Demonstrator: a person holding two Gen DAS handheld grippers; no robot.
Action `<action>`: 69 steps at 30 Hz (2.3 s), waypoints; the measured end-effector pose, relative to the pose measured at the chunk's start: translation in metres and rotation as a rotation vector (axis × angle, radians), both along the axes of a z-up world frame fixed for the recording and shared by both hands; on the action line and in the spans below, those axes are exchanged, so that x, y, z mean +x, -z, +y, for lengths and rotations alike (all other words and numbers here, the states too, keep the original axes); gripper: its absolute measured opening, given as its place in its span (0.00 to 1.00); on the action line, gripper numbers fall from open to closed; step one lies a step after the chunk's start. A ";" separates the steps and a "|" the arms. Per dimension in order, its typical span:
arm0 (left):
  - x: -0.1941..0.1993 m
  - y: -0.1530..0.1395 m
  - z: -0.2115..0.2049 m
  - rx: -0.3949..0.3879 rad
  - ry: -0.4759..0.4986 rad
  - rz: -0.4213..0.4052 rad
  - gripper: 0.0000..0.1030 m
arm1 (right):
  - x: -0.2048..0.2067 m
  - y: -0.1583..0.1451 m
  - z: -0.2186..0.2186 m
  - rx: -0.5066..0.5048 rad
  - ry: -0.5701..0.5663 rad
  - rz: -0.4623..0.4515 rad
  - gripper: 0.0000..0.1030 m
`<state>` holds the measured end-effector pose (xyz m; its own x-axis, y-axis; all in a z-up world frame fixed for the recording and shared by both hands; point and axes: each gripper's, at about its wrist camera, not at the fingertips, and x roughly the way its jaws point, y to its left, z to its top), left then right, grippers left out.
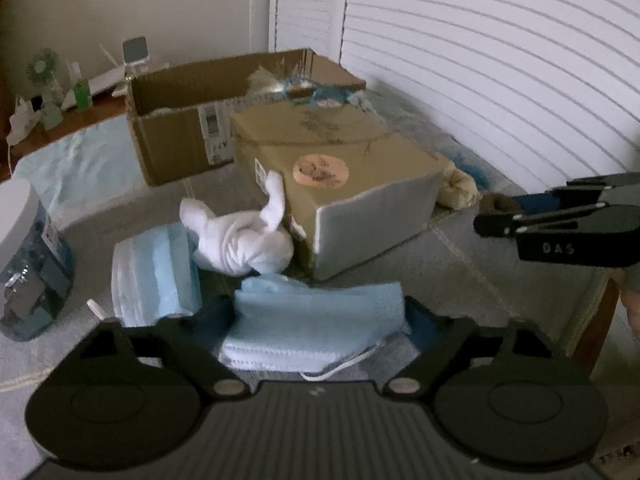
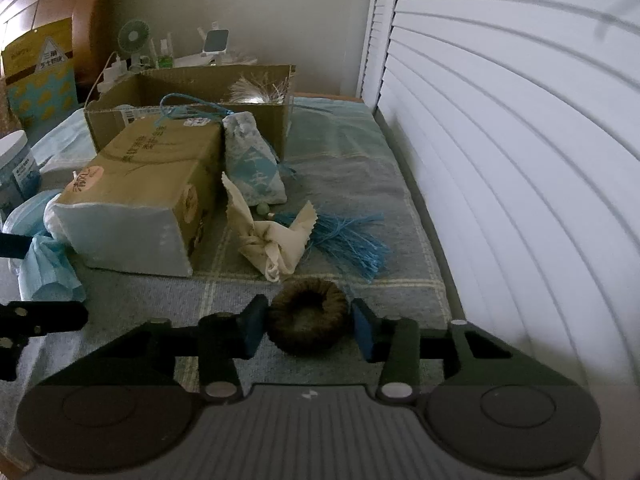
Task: Organize soft objects
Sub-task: 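Return the right tool to the bed and grasp the brown fuzzy ring, then carry the brown ring into the box with the right tool while the left grasps a mask, then drop the blue face mask into the box with the left tool while the right tool returns to the bed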
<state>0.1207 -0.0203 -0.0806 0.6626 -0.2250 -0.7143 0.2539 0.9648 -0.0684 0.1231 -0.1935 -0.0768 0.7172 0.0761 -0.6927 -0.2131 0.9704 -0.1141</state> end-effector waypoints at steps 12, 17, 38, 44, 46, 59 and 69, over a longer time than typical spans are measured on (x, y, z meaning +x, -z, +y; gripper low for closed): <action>-0.006 -0.019 -0.001 0.054 0.109 -0.015 0.69 | -0.012 -0.016 0.001 -0.015 -0.006 -0.023 0.44; -0.018 -0.037 0.000 0.077 0.188 -0.005 0.69 | -0.020 -0.028 0.001 -0.014 -0.016 -0.031 0.44; -0.040 -0.075 0.045 0.046 0.163 -0.073 0.69 | 0.006 -0.083 0.048 -0.012 -0.133 -0.111 0.44; -0.029 -0.078 0.059 0.043 0.131 -0.090 0.69 | 0.045 -0.098 0.067 -0.039 -0.176 -0.146 0.44; -0.023 -0.079 0.063 0.045 0.121 -0.091 0.69 | 0.061 -0.103 0.073 -0.043 -0.191 -0.154 0.44; 0.016 -0.087 0.077 0.049 0.073 -0.100 0.69 | 0.154 -0.093 0.090 -0.060 -0.241 -0.132 0.56; 0.041 -0.091 0.077 0.058 0.066 -0.099 0.69 | 0.134 -0.080 0.074 0.007 -0.234 -0.114 1.00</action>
